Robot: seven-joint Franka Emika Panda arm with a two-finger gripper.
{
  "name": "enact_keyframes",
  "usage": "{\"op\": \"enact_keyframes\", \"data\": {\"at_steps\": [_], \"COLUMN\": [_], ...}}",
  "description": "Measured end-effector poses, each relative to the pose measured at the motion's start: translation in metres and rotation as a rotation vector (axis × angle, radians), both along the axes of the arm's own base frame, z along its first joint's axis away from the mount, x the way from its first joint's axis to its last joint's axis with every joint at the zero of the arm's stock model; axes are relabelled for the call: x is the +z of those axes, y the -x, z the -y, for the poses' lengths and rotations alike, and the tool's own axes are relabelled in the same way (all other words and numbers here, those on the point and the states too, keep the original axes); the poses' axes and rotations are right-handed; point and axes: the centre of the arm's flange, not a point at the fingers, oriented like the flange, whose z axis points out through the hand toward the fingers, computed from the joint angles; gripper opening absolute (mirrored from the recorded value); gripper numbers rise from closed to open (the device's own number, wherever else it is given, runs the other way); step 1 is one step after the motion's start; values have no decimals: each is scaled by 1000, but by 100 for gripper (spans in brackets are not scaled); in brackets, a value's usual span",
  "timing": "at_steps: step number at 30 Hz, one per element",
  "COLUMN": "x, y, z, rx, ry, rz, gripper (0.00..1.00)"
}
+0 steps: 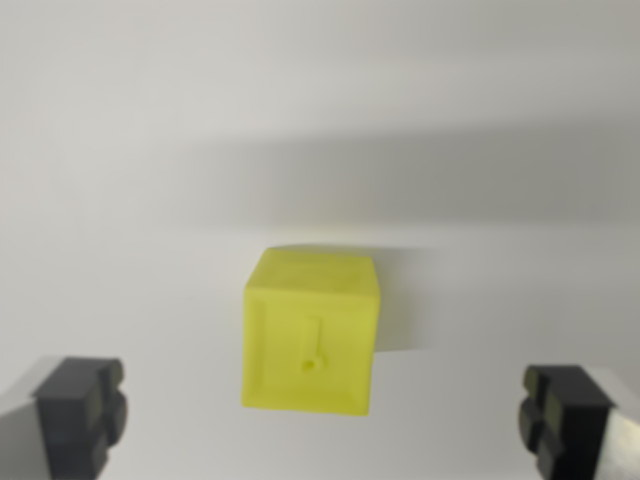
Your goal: Pick yellow cube
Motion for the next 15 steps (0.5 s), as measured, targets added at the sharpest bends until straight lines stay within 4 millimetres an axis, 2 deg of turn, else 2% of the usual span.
{"op": "enact_keyframes", "data": {"at_steps": [15], "x": [-38], "y": [20], "z": [-6], "rx": [-8], "ry": [2], "rz": [-4], "gripper": [100]}}
